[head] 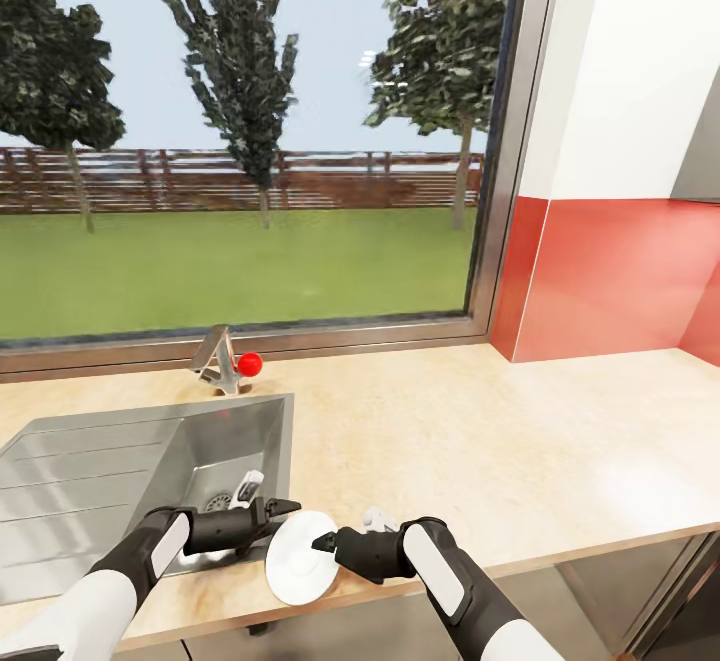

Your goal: Set up a coffee station on the kitchen countertop: keep the coffee maker on the countertop, move the bottle of coffee from the kitchen shelf to the counter next to the coffee maker, place a paper coffee filter on top of the coffee maker, put the saucer next to the coffee maker with the coffee cup on the saucer, and place the electric kettle next to the coffee maker.

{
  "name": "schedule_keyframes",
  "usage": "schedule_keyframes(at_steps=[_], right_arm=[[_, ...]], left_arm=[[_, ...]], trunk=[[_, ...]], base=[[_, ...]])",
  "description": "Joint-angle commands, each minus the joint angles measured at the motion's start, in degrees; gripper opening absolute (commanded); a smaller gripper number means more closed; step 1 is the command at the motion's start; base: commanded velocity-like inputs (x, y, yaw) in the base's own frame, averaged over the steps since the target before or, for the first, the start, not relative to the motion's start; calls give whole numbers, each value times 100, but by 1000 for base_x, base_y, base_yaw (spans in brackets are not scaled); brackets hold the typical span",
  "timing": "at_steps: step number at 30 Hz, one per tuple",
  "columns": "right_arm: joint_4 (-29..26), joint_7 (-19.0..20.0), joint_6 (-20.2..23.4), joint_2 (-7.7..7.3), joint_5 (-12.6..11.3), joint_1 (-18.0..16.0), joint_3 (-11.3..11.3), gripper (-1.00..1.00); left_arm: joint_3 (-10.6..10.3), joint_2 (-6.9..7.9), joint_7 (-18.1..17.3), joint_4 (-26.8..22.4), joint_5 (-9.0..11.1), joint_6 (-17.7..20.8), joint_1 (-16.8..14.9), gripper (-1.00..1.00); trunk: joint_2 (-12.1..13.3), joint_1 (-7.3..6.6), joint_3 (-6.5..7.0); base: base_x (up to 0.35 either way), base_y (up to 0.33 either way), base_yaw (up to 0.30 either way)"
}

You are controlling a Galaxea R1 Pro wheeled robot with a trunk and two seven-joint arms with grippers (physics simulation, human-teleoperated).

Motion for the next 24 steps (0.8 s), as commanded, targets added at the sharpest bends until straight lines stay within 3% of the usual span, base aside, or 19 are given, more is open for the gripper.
schedule_keyframes(at_steps=[1,10,16,24], right_arm=[[5,-2,22,0,81,1,8,100],[-3,17,22,0,62,1,8,100],[-4,26,22,0,-191,1,14,100],[-7,61,22,0,-250,1,25,100]], left_arm=[[7,-2,-9,6,-37,20,-1,100],[7,-2,-10,5,-44,22,-1,100],[7,4,-10,10,-45,23,-1,100],[7,7,-10,5,-45,24,-1,100]], trunk=[[-2,3,-4],[-2,3,-4],[-2,3,-4],[-2,3,-4]], base=[[0,0,0],[0,0,0],[0,0,0],[0,0,0]])
